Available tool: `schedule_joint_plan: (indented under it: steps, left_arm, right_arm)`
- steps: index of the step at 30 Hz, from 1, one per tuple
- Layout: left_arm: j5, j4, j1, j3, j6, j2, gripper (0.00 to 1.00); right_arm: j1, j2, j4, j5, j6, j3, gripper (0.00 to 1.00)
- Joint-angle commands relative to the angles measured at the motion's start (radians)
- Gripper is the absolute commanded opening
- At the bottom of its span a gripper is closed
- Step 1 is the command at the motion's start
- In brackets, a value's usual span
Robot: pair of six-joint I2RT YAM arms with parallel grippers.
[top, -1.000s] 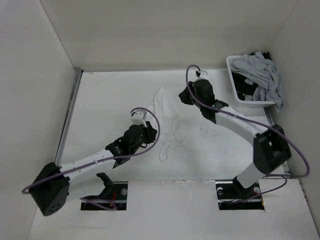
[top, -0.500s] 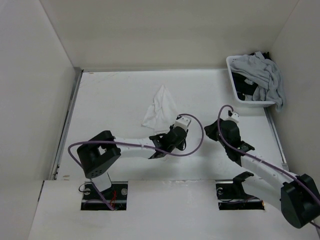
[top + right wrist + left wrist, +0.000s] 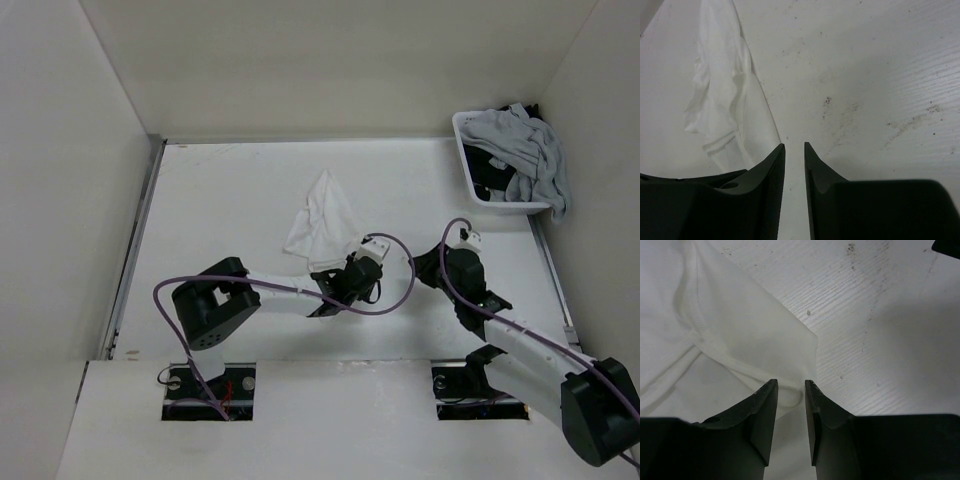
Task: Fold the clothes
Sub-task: Move the tank top to the center of the board, then flatten the tank top out
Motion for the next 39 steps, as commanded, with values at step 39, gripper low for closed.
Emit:
schedule_joint_plan:
  steps: [39]
  left_arm:
    - [0.156, 0.109, 0.317, -0.257, -0.173, -0.476, 0.0]
  right_arm:
    - [0.171, 0.61, 0.217, -0.108, 0.066, 0.297, 0.17]
